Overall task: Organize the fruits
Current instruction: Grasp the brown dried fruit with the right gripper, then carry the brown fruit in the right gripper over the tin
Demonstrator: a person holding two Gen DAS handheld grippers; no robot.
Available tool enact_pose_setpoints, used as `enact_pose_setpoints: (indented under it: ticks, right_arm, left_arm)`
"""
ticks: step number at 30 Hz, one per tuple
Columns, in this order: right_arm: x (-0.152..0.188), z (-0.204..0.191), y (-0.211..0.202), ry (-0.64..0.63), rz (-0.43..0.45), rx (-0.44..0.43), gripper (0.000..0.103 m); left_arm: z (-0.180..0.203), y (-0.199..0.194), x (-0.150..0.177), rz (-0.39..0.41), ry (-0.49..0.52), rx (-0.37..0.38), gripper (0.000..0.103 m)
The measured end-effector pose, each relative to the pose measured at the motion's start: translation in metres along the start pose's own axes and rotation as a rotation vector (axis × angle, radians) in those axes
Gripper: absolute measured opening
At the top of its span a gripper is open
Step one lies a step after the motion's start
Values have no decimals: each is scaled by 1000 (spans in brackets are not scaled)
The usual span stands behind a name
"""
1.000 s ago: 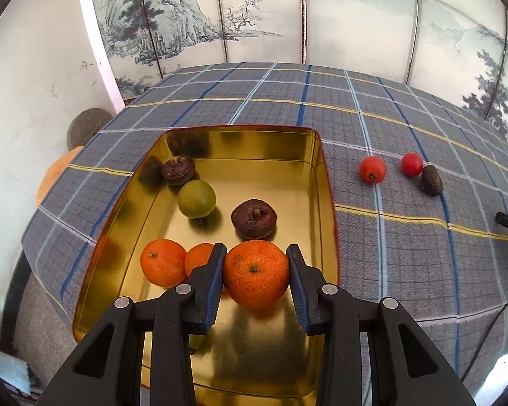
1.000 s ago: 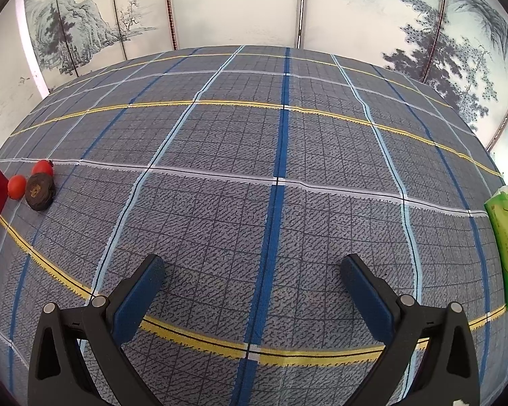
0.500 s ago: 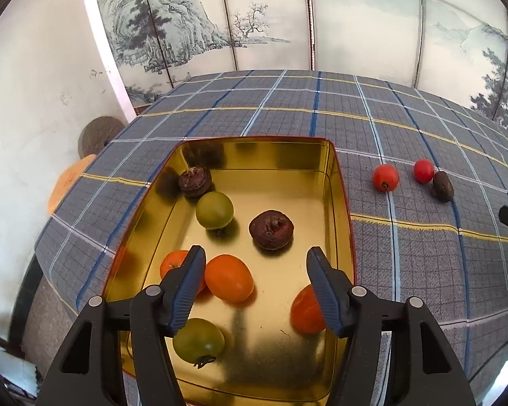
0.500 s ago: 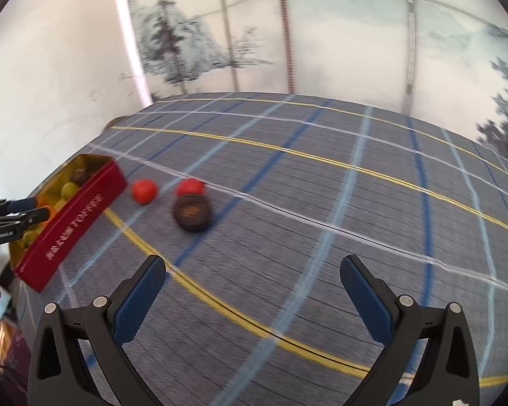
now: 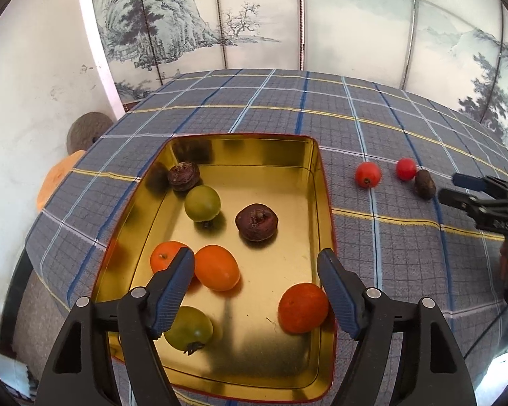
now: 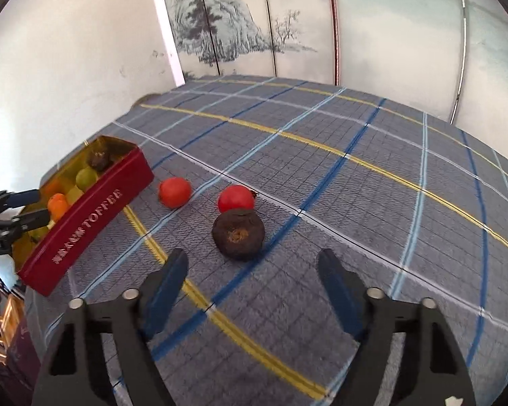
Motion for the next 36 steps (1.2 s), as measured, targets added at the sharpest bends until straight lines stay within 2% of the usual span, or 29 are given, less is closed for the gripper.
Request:
enact_pose_setpoints:
  ticks: [8,10,11,12,16,21,24,27,31,34,36]
  right_arm:
    - [-16,-9,30,-55,-44,-25,73]
    - [-16,-10,39,-62,-76,-31,64]
    - [-14,-10,42,-60,-93,-33,45]
    - [-15,-9,41,-58,-86,-29,37]
    - [-10,-12,23,-23,-63,-45,36]
    - [-19,-44,-24,-7,50,-125,36]
    - [-35,-77,-41,-46,102,-191,36]
    - [-50,-109,-44,-89,116,-251,36]
    - [-62,-152,-28,-147,96,-311,36]
    - [-67,-177,-11,-168,71,-355,37]
    - [-69,-193,-1,-188,51,-372,37]
  left_arm:
    - [5,-7,3,11,9,41,75]
    - [4,-8,3,0,-4,58,75]
    - [4,-9,3,-7,-12,73,75]
    - [3,-11,3,-13,-24,90,75]
    - [-7,-16,4,-37,-75,107,75]
    - [-22,-38,5,56,-33,-3,75]
    - [-34,-46,7,70,-32,-49,75]
    - [-50,-47,11,58,-75,-47,75]
    - [-71,-45,18,32,-111,-82,75]
    - [-83,-48,22,50,-119,-152,76]
    - [-88,-51,23,60,-119,-155,84]
Point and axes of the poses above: each gripper's, at about its wrist camera, not at the fingertips, and y roughly the way its jaws point, z to its right, x to its underside, the point moved 5 cm from there along y, roughly the way its jaws point, and after that the axes turned 9 degrees about -y, right-handed, at the moved point
